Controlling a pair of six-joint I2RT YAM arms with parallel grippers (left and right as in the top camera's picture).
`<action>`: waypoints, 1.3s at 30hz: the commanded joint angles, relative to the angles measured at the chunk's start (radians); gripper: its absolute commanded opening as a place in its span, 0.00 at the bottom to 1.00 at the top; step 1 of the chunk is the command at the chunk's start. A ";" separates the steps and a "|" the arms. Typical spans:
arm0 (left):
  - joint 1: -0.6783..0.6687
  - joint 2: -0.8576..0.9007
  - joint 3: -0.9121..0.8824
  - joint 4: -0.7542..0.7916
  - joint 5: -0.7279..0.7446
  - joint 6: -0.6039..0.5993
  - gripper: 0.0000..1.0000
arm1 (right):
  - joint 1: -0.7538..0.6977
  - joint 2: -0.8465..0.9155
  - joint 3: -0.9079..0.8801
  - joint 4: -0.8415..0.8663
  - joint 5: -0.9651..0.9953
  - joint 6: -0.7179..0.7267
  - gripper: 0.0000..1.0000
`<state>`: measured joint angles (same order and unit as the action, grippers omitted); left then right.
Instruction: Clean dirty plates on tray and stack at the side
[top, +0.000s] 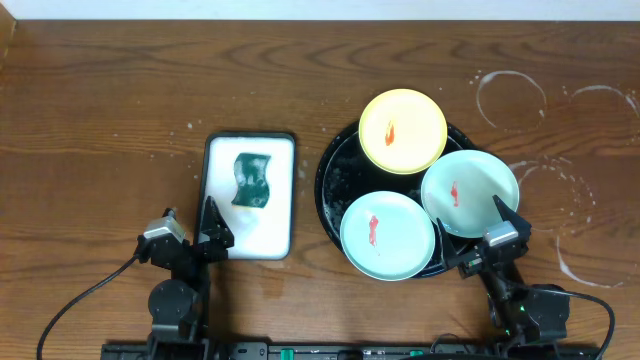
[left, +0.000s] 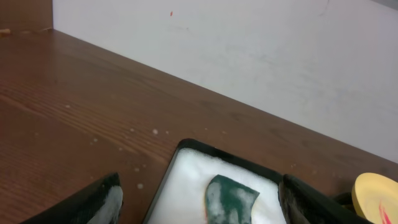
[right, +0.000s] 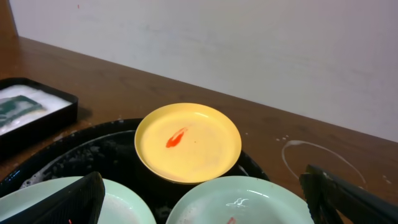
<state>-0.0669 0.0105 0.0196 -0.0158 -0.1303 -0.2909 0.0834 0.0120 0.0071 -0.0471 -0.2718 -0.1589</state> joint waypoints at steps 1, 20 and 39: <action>0.004 0.000 -0.016 -0.044 -0.010 0.002 0.81 | 0.009 -0.005 -0.002 -0.005 0.006 -0.007 0.99; 0.004 0.000 -0.016 0.077 0.150 -0.035 0.81 | 0.009 -0.005 -0.002 0.086 -0.079 0.011 0.99; 0.004 0.649 0.855 -0.444 0.229 0.003 0.81 | 0.009 0.516 0.755 -0.363 -0.108 0.098 0.99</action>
<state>-0.0669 0.5087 0.7223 -0.3489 0.0830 -0.3115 0.0837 0.4057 0.6159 -0.3298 -0.3714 -0.0639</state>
